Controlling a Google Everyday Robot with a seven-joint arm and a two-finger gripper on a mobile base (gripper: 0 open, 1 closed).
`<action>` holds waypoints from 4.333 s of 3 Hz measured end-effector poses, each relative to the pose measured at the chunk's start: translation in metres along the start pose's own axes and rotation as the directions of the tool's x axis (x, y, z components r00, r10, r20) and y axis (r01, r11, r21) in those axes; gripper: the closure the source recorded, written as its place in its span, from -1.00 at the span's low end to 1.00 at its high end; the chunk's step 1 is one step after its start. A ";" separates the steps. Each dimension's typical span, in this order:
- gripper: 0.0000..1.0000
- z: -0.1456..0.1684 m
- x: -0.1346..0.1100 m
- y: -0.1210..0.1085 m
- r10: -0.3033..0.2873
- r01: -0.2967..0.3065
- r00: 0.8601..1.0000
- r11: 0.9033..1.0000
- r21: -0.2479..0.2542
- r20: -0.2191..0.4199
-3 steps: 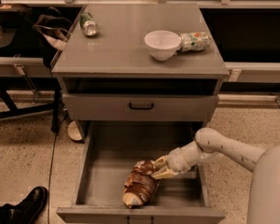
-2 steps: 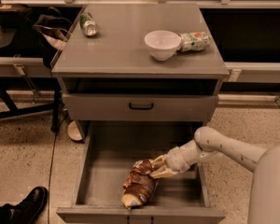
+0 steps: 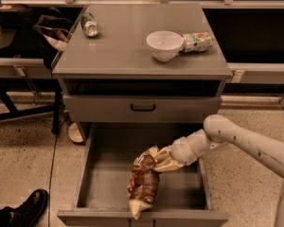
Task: Pick brown chip bag from middle drawer and place on counter
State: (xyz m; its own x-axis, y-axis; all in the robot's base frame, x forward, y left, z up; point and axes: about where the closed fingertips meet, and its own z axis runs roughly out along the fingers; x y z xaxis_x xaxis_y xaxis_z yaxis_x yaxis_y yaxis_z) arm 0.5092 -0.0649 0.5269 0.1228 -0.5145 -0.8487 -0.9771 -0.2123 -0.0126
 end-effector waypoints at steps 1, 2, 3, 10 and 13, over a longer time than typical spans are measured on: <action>1.00 -0.036 -0.053 -0.003 -0.059 0.060 0.998 0.998 0.034 -0.009; 1.00 -0.072 -0.109 -0.005 -0.131 0.134 0.990 0.989 0.067 -0.050; 1.00 -0.108 -0.166 -0.010 -0.208 0.218 0.973 0.970 0.108 -0.098; 1.00 -0.192 -0.410 -0.061 -0.562 0.551 0.824 0.767 0.329 -0.069; 1.00 -0.154 -0.473 -0.151 -0.595 0.576 0.803 0.755 0.313 -0.040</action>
Offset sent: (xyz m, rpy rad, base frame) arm 0.0095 -0.0080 0.2187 -0.0446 -0.2762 0.0120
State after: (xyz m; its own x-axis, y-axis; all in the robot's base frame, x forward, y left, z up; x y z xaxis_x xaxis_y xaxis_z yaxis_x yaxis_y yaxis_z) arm 0.6255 0.0824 1.0119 0.6871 -0.3200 -0.6523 -0.7218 -0.1970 -0.6635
